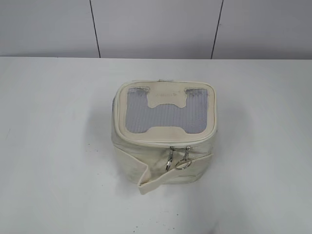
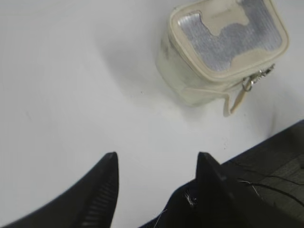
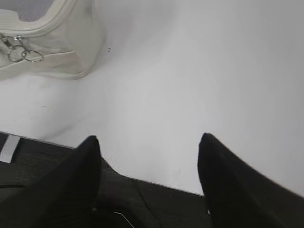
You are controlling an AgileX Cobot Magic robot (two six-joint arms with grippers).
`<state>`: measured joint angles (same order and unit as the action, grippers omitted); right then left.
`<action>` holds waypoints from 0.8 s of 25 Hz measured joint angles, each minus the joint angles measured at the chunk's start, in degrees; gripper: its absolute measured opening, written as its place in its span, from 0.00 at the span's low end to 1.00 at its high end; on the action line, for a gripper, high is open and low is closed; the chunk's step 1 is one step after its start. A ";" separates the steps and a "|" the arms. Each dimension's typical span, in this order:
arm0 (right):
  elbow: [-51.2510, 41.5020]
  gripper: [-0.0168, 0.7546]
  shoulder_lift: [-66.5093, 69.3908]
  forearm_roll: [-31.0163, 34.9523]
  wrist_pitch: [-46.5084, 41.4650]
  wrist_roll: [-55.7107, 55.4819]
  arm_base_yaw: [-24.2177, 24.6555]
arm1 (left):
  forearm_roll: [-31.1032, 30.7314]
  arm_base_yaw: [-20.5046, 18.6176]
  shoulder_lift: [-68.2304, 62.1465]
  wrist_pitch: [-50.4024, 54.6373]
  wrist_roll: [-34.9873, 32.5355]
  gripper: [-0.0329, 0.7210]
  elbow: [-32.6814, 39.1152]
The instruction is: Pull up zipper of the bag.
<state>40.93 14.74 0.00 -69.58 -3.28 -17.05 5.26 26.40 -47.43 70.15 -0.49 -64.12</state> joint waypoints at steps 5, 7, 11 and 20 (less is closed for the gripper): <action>-3.66 0.67 -10.36 3.92 -0.07 2.94 0.00 | 1.08 0.00 17.75 0.12 0.00 0.58 12.73; -4.25 0.67 -13.03 4.18 -0.12 3.97 0.00 | 1.14 0.00 24.96 0.08 0.00 0.58 16.83; -5.79 0.67 -15.07 4.24 -0.12 5.27 0.00 | 1.03 0.00 37.36 0.19 0.00 0.58 24.33; -10.73 0.67 -15.07 4.17 4.10 8.84 0.04 | 0.39 0.00 46.84 -1.80 -3.93 0.58 30.74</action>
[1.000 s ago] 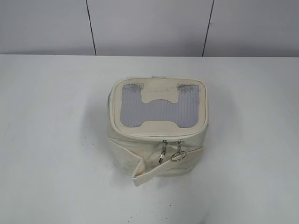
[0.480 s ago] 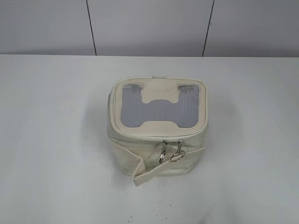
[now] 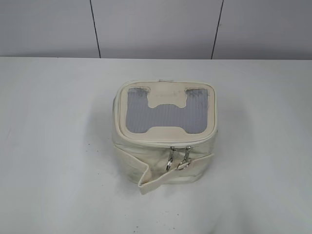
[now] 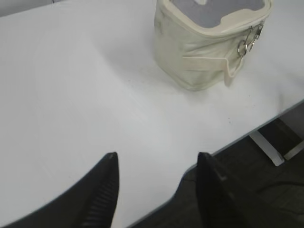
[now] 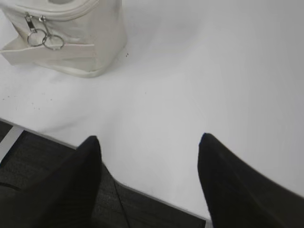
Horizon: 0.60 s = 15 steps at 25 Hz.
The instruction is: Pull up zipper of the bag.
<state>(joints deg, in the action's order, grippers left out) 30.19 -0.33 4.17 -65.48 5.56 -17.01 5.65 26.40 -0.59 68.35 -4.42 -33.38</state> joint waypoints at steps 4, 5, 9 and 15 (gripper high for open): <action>-1.23 0.67 0.00 0.11 3.70 0.04 0.00 | -0.04 0.00 -0.11 -5.62 -1.34 0.58 1.52; -1.43 0.67 0.00 0.11 4.19 -0.02 0.00 | -0.04 0.00 -0.19 -6.47 -1.42 0.58 1.90; -1.48 0.67 0.00 0.11 4.64 -0.35 0.00 | -0.13 0.00 -0.19 -7.54 -1.49 0.58 2.35; -1.48 0.67 0.00 0.06 4.68 -0.59 0.00 | -0.17 0.00 -0.19 -7.62 -1.54 0.58 2.35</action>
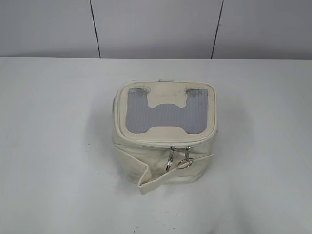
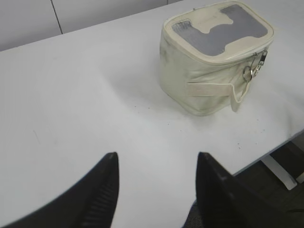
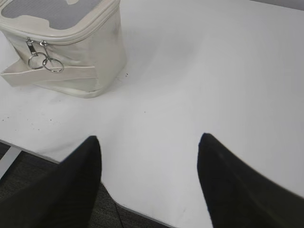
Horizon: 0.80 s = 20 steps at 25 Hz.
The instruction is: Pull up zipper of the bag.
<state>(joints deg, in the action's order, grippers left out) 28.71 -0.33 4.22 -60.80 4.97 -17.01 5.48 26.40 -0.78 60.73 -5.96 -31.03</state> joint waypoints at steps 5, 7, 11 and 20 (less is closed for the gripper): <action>0.00 0.67 0.00 0.00 0.00 0.00 0.00 | 0.00 0.00 0.00 0.00 0.00 0.58 0.00; 0.00 0.67 0.00 0.00 0.07 0.00 0.00 | 0.00 0.00 0.00 0.00 0.00 0.58 0.00; 0.00 0.67 0.00 0.00 0.10 0.00 3.05 | 0.00 -1.77 0.00 0.00 0.00 0.58 0.05; -0.07 0.66 0.00 0.00 0.26 -0.05 14.30 | 0.00 -19.58 1.12 -0.01 -0.01 0.58 0.05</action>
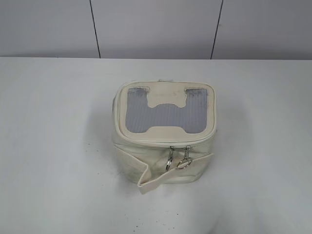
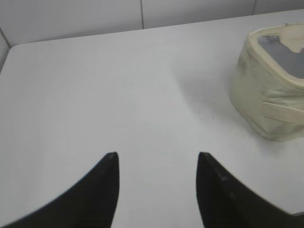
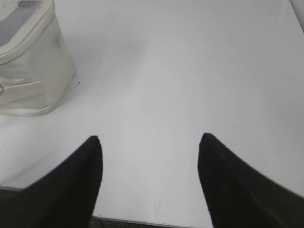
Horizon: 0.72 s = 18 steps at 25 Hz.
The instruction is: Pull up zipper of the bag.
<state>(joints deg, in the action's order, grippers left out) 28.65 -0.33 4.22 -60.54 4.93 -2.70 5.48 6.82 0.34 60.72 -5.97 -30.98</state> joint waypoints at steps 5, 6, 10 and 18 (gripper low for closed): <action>0.00 0.66 0.00 0.00 0.00 0.00 0.70 | 0.00 -3.55 0.00 0.00 0.00 0.58 0.07; 0.00 0.66 0.00 0.00 0.00 0.00 0.70 | 0.00 -3.68 0.00 0.00 0.00 0.58 0.07; 0.00 0.66 0.00 0.00 0.00 -0.02 0.74 | 0.00 -3.67 0.00 0.00 -0.05 0.57 0.07; 0.00 0.66 0.00 0.00 0.00 -0.02 0.81 | 0.00 -3.67 0.00 0.00 -0.05 0.54 0.07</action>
<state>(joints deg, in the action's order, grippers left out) 28.65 -0.33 4.22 -60.54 4.91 -1.89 5.48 3.16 0.34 60.72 -6.02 -30.91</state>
